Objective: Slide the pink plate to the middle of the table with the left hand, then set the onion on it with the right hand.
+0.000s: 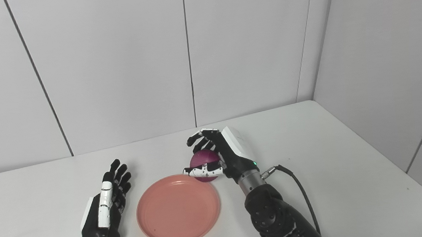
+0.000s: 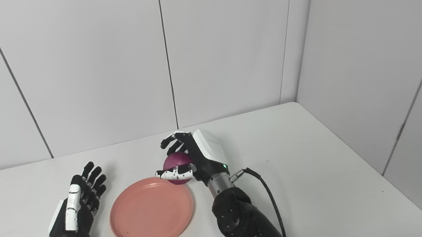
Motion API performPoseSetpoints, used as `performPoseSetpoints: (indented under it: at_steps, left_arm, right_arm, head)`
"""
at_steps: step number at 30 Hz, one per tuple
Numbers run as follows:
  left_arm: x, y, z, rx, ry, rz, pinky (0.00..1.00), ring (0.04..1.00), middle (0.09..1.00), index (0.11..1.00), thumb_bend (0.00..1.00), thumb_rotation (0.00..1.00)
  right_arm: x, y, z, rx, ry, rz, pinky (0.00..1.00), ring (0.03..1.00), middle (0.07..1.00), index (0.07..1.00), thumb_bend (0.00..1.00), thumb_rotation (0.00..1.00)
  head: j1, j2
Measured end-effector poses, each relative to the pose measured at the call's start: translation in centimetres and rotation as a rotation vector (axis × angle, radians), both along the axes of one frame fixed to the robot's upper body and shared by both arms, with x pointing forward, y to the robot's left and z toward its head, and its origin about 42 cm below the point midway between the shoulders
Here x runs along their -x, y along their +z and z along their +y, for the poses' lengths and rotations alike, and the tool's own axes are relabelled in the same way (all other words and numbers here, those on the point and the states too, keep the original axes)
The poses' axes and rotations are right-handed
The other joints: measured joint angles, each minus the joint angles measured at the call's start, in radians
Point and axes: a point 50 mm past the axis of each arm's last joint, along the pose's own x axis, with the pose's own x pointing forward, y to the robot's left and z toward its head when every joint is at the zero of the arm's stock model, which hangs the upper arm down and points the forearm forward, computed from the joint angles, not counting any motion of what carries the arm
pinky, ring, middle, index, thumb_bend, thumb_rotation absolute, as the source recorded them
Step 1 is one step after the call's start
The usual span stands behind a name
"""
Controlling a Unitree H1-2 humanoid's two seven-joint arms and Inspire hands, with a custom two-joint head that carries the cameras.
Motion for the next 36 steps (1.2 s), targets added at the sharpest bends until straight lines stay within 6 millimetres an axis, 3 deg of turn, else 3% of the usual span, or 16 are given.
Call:
performPoseSetpoints:
  at_steps: [12, 23, 36]
  left_arm:
    - [0.5, 0.8, -1.4, -0.004, -0.015, -0.025, 1.0, 0.984, 0.987, 0.971, 0.65, 1.0]
    - [0.7, 1.4, -2.3, -0.013, -0.009, -0.033, 1.0, 0.982, 0.98, 0.967, 0.63, 1.0]
    - [0.9, 1.9, -3.4, -0.009, -0.004, -0.043, 1.0, 0.99, 0.983, 0.972, 0.62, 1.0]
  right_arm:
    - [-0.5, -2.0, 3.6, 0.019, 0.087, 0.063, 0.28, 0.396, 0.492, 0.561, 0.48, 0.0]
    - [-0.7, -5.2, 4.2, 0.078, 0.142, 0.078, 0.28, 0.401, 0.503, 0.557, 0.48, 0.0]
    - [0.1, -4.8, 4.0, 0.073, 0.228, 0.111, 0.3, 0.41, 0.501, 0.562, 0.48, 0.0]
  head:
    - [0.038, 0.017]
    - [0.091, 0.038]
    - [0.14, 0.06]
